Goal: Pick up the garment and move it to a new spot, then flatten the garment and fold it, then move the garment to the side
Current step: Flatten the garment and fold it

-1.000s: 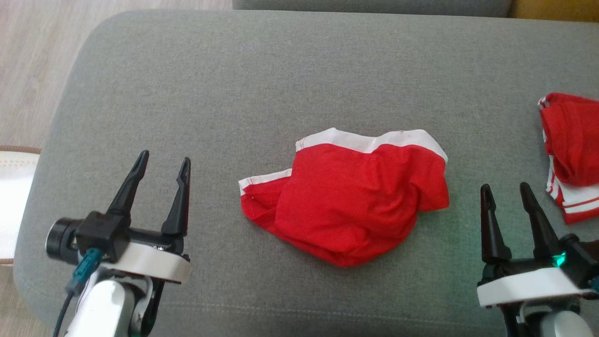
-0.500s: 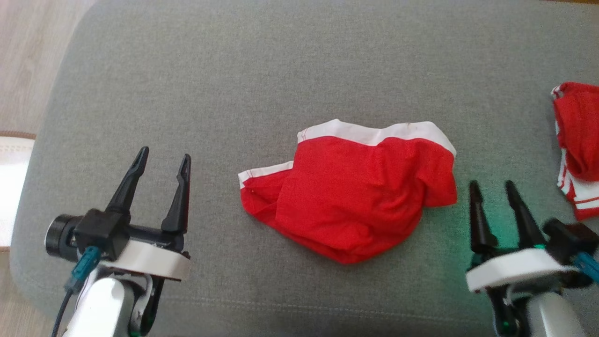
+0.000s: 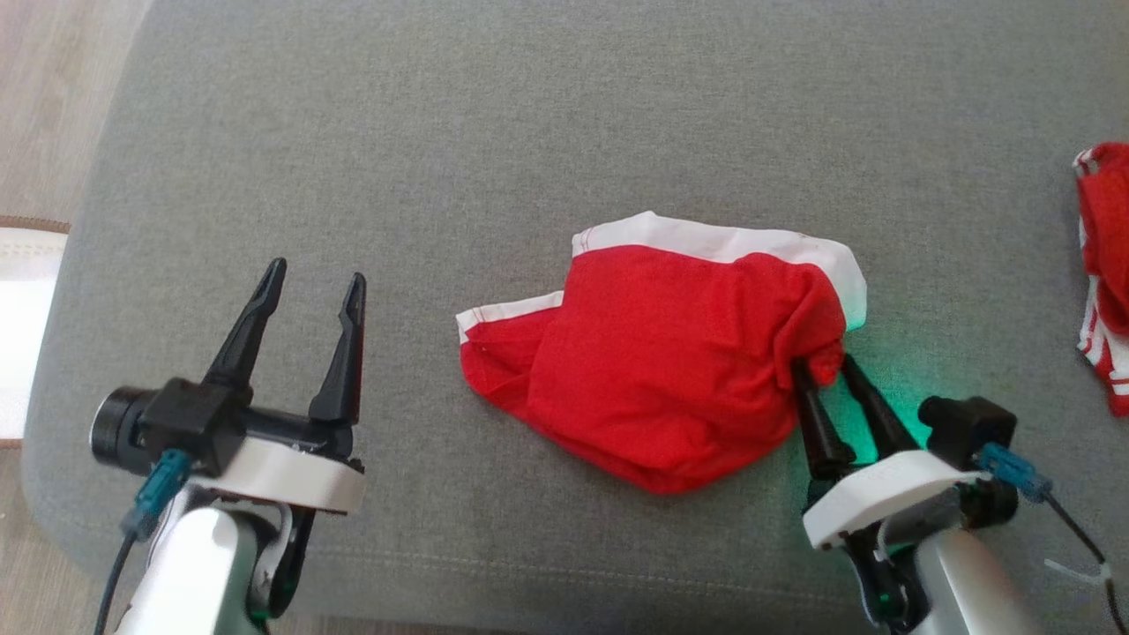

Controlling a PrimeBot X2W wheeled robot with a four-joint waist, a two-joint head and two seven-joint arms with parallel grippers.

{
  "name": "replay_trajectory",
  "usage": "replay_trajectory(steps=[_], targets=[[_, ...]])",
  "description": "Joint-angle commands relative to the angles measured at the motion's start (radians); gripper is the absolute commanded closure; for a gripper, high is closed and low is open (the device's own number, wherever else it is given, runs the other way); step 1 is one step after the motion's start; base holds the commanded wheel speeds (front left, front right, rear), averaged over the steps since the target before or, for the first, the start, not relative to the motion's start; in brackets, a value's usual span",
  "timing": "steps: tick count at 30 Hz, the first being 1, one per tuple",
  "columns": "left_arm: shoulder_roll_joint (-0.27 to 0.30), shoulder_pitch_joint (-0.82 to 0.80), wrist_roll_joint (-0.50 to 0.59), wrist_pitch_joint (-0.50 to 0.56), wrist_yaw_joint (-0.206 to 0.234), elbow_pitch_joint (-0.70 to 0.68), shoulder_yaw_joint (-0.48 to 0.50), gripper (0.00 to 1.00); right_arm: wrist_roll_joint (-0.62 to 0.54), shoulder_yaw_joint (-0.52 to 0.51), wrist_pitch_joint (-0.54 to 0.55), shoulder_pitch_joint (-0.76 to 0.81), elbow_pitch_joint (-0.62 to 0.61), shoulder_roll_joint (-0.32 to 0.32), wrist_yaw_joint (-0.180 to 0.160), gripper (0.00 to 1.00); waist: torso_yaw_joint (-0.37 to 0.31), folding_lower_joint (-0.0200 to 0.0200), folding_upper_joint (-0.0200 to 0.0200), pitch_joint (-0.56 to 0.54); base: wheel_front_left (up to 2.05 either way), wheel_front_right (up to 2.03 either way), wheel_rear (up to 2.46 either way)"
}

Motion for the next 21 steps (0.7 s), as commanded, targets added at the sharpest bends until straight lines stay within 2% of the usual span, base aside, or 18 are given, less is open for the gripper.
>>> replay_trajectory(steps=[1, 5, 8, 15, 18, 21], targets=[[0.012, -0.046, 0.008, -0.008, -0.003, -0.025, 0.048, 0.00, 0.004, 0.029, -0.014, -0.030, -0.021, -0.004, -0.001, 1.00, 0.001, 0.0000, 0.0000, 0.001, 0.00, 0.00, 0.00], [0.006, -0.046, 0.011, -0.008, -0.007, -0.022, 0.055, 0.00, -0.021, 0.012, -0.052, -0.036, -0.028, -0.004, -0.001, 1.00, 0.002, 0.0000, 0.0000, 0.003, 0.00, 0.00, 0.00], [0.001, -0.043, 0.014, -0.008, -0.009, -0.021, 0.060, 0.00, -0.070, -0.041, -0.064, -0.025, -0.066, -0.004, -0.001, 1.00, 0.003, 0.0000, 0.0000, 0.001, 0.00, 0.00, 0.00], [-0.008, -0.038, 0.017, -0.008, -0.016, -0.024, 0.075, 0.00, -0.255, -0.209, -0.032, 0.018, -0.247, -0.010, -0.001, 1.00, 0.000, 0.0000, 0.0000, 0.008, 0.00, 0.00, 0.00], [-0.012, -0.041, 0.018, -0.008, -0.022, -0.023, 0.080, 0.00, -0.341, -0.215, -0.002, 0.034, -0.299, -0.020, -0.001, 1.00, 0.000, 0.0000, 0.0000, 0.014, 0.00, 0.00, 0.00], [-0.017, -0.045, 0.019, -0.008, -0.028, -0.022, 0.083, 0.00, -0.394, -0.173, 0.034, 0.058, -0.305, -0.019, -0.001, 1.00, 0.002, 0.0000, 0.0000, 0.021, 0.00, 0.00, 0.00]])
